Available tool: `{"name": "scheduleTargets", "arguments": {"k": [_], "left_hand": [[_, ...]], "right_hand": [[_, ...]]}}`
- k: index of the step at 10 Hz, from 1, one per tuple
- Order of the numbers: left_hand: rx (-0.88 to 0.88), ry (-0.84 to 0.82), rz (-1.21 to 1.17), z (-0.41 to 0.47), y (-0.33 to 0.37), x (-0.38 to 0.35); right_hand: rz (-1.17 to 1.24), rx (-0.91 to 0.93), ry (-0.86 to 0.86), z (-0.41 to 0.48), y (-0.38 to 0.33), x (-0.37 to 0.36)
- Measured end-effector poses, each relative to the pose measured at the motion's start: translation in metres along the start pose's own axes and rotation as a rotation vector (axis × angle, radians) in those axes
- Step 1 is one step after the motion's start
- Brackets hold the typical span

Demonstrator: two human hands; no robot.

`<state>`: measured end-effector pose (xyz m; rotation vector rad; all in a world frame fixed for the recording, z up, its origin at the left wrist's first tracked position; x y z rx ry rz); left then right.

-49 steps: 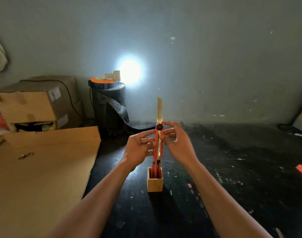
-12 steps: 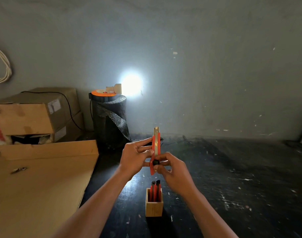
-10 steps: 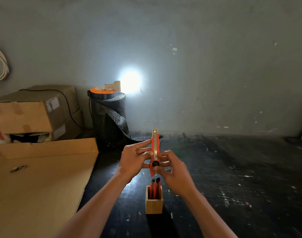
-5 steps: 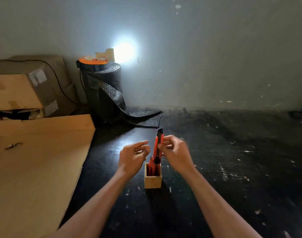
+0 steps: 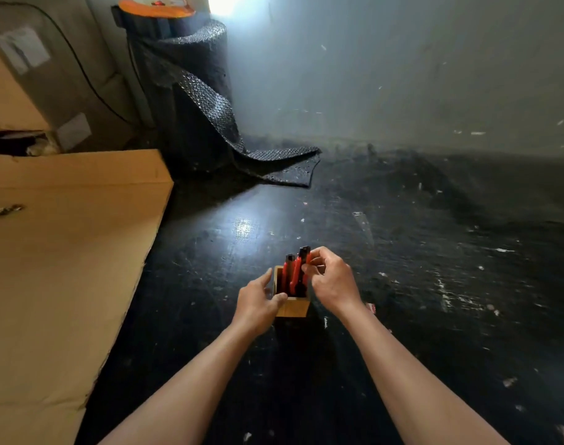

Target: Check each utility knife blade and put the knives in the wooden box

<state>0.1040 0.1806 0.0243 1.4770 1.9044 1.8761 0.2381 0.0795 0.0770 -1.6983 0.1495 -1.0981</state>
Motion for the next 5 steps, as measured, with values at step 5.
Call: {"name": "scheduleTargets", "arguments": {"k": [5], "left_hand": [[0.048, 0.078, -0.076, -0.005, 0.001, -0.008]], "right_hand": [[-0.108, -0.041, -0.05, 0.0, 0.02, -0.005]]}}
Point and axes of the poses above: each hand's wrist, its own z-axis towards the middle knuckle, its own x-axis out of the back of the hand, y = z × x, the point moved 5 cm from there along z, towards the middle knuckle
